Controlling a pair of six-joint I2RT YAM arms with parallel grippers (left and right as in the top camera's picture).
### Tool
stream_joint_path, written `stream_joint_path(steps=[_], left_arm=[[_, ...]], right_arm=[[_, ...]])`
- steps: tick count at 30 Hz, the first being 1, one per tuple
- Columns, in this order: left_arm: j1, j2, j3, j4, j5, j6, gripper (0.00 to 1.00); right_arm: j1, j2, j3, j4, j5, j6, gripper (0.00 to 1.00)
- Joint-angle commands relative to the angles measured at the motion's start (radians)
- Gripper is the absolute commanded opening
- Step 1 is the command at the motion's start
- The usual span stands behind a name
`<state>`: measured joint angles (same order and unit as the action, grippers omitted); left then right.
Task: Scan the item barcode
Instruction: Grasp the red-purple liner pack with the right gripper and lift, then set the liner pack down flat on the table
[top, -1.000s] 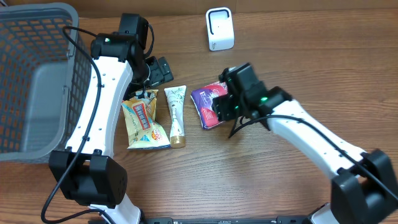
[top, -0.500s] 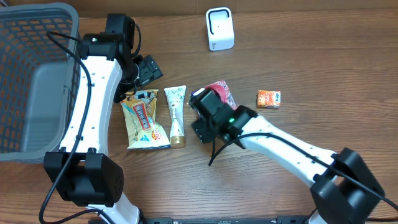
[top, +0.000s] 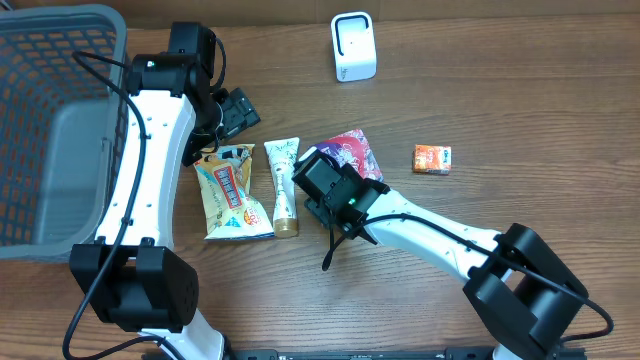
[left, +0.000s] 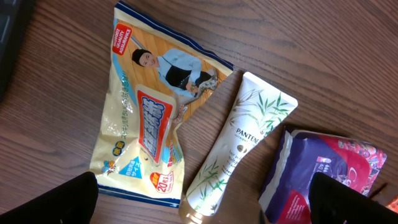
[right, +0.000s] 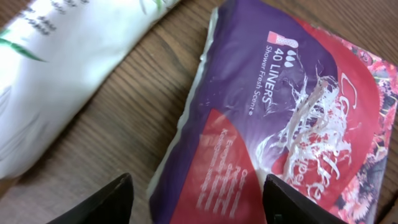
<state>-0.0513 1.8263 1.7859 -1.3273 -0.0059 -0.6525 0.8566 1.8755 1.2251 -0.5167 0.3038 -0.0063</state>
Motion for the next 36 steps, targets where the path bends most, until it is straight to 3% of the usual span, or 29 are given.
stream_joint_path(steps=[1,4,10,13,18,23,25,29,36], left_arm=[[0.007,-0.005,-0.003,-0.001,-0.021,-0.013,1.0],[0.007,-0.005,-0.003,-0.001,-0.021,-0.013,1.0],[0.007,-0.005,-0.003,-0.002,-0.024,-0.013,1.0],[0.007,-0.005,-0.003,-0.005,-0.028,-0.005,1.0],[0.007,-0.004,-0.003,-0.007,-0.028,-0.005,1.0],[0.007,-0.004,-0.003,-0.008,-0.027,-0.005,1.0],[0.007,-0.004,-0.003,-0.007,-0.027,-0.005,1.0],[0.007,-0.003,-0.003,-0.008,-0.028,-0.005,1.0],[0.007,-0.003,-0.003,-0.007,-0.027,-0.005,1.0]], right_arm=[[-0.009,0.048,0.023,0.004,0.021,-0.01,0.66],[-0.009,0.056,0.023,0.0,0.041,-0.009,0.59],[-0.016,0.055,0.039,-0.017,0.074,0.071,0.17],[-0.033,0.051,0.085,-0.059,0.071,0.126,0.04],[-0.105,0.039,0.229,-0.197,-0.022,0.223,0.03],[-0.236,0.034,0.435,-0.403,-0.424,0.244,0.04],[-0.315,0.034,0.482,-0.442,-0.674,0.243,0.04],[-0.445,0.043,0.476,-0.456,-1.086,0.243,0.04],[-0.563,0.079,0.373,-0.452,-1.432,0.322,0.04]])
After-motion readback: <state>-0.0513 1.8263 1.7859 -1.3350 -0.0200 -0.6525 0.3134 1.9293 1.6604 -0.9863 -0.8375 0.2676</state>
